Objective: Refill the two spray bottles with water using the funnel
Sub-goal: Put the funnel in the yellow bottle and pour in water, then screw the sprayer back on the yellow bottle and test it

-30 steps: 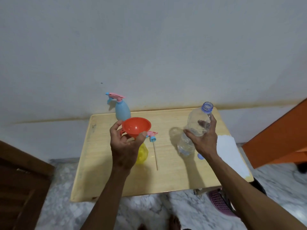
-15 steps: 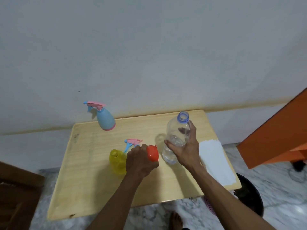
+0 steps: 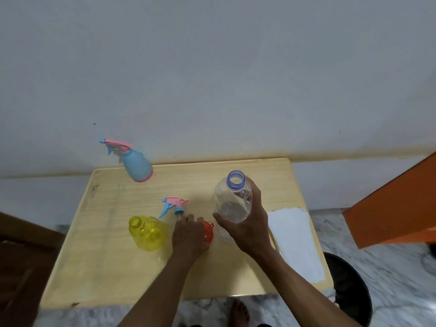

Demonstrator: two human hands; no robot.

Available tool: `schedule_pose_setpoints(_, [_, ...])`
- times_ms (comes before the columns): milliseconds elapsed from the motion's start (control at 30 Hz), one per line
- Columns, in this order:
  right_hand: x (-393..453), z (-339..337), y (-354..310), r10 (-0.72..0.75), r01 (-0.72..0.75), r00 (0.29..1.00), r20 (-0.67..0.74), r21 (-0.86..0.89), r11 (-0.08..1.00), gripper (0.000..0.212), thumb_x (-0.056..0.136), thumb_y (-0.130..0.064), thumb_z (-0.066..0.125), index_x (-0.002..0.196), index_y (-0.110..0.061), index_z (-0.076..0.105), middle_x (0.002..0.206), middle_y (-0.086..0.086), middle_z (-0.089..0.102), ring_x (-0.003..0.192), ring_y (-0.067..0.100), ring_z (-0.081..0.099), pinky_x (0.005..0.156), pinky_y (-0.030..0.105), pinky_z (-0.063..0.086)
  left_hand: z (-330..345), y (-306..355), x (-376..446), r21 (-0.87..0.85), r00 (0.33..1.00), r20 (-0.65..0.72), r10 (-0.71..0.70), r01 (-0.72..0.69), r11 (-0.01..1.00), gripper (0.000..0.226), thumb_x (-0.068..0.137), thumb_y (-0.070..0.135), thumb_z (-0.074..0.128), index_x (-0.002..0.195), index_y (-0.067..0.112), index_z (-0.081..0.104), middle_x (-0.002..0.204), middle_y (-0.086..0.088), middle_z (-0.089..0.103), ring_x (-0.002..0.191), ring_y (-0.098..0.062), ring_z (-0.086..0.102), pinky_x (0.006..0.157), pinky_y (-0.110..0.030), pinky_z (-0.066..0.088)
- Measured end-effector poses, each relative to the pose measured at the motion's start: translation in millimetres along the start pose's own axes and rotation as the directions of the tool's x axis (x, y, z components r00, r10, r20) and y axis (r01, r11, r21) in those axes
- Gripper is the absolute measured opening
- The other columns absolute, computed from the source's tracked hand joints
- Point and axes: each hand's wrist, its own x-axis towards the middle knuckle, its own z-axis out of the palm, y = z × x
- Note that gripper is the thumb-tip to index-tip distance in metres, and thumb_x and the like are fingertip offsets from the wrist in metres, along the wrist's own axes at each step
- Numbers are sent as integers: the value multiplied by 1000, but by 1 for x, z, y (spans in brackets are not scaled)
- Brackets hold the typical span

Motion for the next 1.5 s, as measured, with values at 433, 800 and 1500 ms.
schedule_pose_setpoints(433, [-5, -2, -7, 8, -8, 1000, -1, -9, 1000, 104, 64, -38, 96, 146, -29, 33, 142, 3, 58, 124, 14, 58, 97, 23, 54, 12, -7, -10, -199, 996, -57, -67, 54, 978, 90, 72, 52, 78, 147, 22, 38, 144, -2, 48, 131, -22, 44, 104, -34, 39])
schedule_pose_setpoints(800, [-90, 32, -40, 346, -352, 866, -360, 51, 935, 70, 66, -34, 94, 109, -16, 41, 108, 2, 44, 92, 22, 49, 78, 30, 43, 23, -86, -92, -607, 961, -215, -175, 9, 795, 64, 69, 50, 83, 121, 19, 63, 117, -2, 62, 106, -24, 60, 85, -35, 51])
schedule_pose_setpoints(1500, [28, 168, -27, 510, -304, 838, 196, -609, 733, 39, 90, -39, 65, 111, -7, 69, 108, 16, 73, 92, 32, 67, 76, 36, 55, 22, -194, -62, -863, 962, -184, -202, -60, 502, 103, 58, 44, 92, 146, 25, 42, 143, 1, 50, 122, -15, 52, 98, -32, 45])
